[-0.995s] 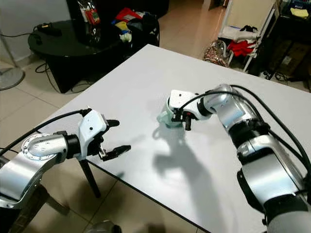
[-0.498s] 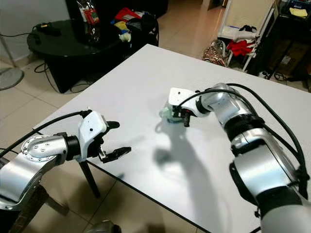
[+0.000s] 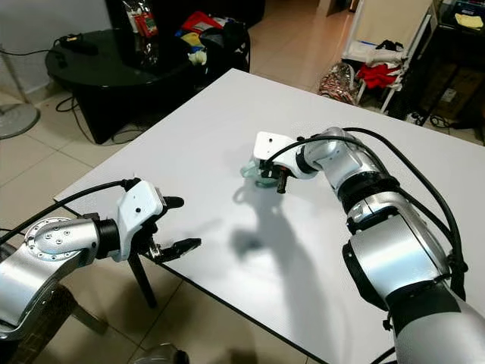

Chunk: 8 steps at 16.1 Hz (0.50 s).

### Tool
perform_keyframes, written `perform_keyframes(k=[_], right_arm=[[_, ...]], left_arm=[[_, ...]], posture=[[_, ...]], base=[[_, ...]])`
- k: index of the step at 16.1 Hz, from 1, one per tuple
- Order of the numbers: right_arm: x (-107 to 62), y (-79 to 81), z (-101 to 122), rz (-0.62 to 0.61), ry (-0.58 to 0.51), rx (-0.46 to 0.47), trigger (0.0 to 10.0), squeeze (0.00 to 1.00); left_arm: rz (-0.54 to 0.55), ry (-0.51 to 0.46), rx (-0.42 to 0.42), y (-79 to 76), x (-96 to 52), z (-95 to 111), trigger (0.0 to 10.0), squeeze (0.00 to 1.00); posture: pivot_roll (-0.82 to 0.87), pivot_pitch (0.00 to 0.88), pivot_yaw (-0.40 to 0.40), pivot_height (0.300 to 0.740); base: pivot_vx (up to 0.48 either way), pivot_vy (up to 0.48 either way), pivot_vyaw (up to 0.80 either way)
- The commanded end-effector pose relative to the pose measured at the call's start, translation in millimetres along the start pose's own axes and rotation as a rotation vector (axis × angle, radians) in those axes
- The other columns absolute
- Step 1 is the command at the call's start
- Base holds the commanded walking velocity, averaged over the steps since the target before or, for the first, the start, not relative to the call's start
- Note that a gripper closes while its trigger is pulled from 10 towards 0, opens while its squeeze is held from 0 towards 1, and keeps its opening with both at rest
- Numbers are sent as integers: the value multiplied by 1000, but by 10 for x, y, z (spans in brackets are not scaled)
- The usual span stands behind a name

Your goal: Setting the table

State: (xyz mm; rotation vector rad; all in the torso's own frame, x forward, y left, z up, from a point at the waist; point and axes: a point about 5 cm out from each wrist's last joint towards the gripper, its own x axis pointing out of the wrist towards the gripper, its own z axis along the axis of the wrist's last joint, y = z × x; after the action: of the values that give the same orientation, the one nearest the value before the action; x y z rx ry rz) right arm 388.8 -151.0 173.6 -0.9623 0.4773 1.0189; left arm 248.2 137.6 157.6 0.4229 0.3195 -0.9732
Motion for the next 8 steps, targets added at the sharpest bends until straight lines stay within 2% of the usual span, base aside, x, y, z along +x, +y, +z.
perform_keyframes(k=[1, 2, 3, 4, 5, 8], right_arm=[[-46, -54, 50, -5, -13, -11, 10000, 0], [-43, -44, 40, 6, -10, -10, 10000, 122], [-40, -35, 26, 13, -6, -9, 10000, 737], [-39, -30, 18, 16, -3, -10, 10000, 737], [-42, -29, 5, 17, 1, -6, 10000, 1000], [-69, -52, 8, 13, -1, -11, 10000, 1000]], left_arm=[[10, 2, 7, -1, -42, 14, 10000, 0], [7, 2, 7, -7, -46, 15, 10000, 0], [4, 1, 5, -12, -46, 18, 10000, 0], [3, 1, 4, -13, -46, 18, 10000, 0], [-7, 0, -2, -19, -49, 22, 10000, 0], [-10, 5, 1, -8, -46, 28, 10000, 0]], posture=[[128, 0, -51, 740], [127, 0, -49, 740], [124, 0, -48, 740], [124, 0, -48, 740], [122, 0, -45, 740], [120, 0, -35, 740]], base=[[0, 0, 0], [0, 0, 0], [0, 0, 0], [0, 0, 0], [0, 0, 0], [0, 0, 0]])
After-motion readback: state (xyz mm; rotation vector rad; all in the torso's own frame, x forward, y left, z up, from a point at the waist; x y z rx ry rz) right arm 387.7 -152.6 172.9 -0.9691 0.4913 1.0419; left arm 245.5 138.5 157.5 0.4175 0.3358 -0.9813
